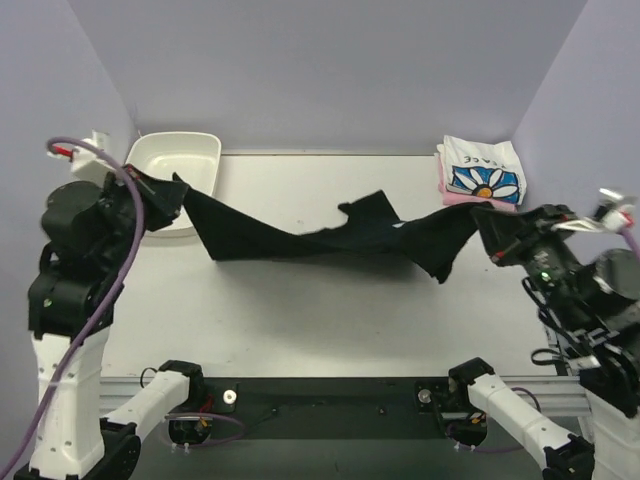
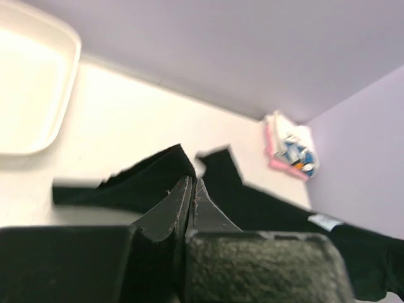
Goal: Fold and stack the t-shirts
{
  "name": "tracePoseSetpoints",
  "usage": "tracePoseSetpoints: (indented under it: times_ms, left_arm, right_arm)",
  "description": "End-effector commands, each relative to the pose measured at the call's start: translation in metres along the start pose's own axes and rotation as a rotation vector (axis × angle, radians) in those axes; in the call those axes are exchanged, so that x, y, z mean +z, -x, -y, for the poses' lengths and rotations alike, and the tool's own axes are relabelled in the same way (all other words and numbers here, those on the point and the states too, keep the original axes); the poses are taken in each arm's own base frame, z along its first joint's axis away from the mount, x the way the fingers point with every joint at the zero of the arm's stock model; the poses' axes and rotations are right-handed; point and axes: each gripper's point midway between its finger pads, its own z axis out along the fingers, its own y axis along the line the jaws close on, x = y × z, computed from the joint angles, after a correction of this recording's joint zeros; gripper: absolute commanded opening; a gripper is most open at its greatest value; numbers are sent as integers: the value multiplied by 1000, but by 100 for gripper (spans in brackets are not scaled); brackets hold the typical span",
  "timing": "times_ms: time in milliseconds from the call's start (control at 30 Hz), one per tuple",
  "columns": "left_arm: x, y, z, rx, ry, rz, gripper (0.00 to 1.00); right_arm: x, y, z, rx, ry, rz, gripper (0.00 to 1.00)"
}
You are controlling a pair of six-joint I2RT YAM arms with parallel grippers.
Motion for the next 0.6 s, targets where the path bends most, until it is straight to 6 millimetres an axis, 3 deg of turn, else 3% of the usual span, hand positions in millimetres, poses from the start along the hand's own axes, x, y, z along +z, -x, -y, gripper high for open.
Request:
tracePoseSetpoints:
  times_ms: [0, 67, 133, 233, 333, 367, 433, 467, 533, 567]
  left_arm:
    - [-56, 63, 58, 38, -221, 177, 0]
    - [-73, 82, 78, 46, -289, 221, 0]
    - [-81, 92, 92, 49, -345, 242, 0]
    - [-77, 104, 103, 42, -369, 255, 0]
    - [-40, 102, 99, 23, -323, 209, 0]
    - [-13, 95, 94, 21, -292, 166, 0]
    - [19, 84, 87, 14, -256, 120, 0]
    - [46, 75, 81, 7, -231, 79, 0]
    - [72, 72, 82, -3, -240, 62, 0]
    - [102, 66, 73, -16, -205, 30, 0]
  right_arm:
    - [-45, 71, -39, -19, 138, 169, 0]
    - [-61, 96, -52, -11, 181, 223, 0]
    - [-67, 108, -60, -7, 206, 247, 0]
    - [-67, 125, -60, 5, 175, 274, 0]
    - [-43, 120, -52, 16, 109, 230, 0]
    - [-26, 115, -46, 16, 66, 207, 0]
    - [-3, 106, -34, 8, 0, 175, 0]
    - [19, 100, -28, -8, -44, 146, 0]
    - [36, 105, -23, -24, -79, 148, 0]
    - [64, 100, -18, -24, -111, 119, 0]
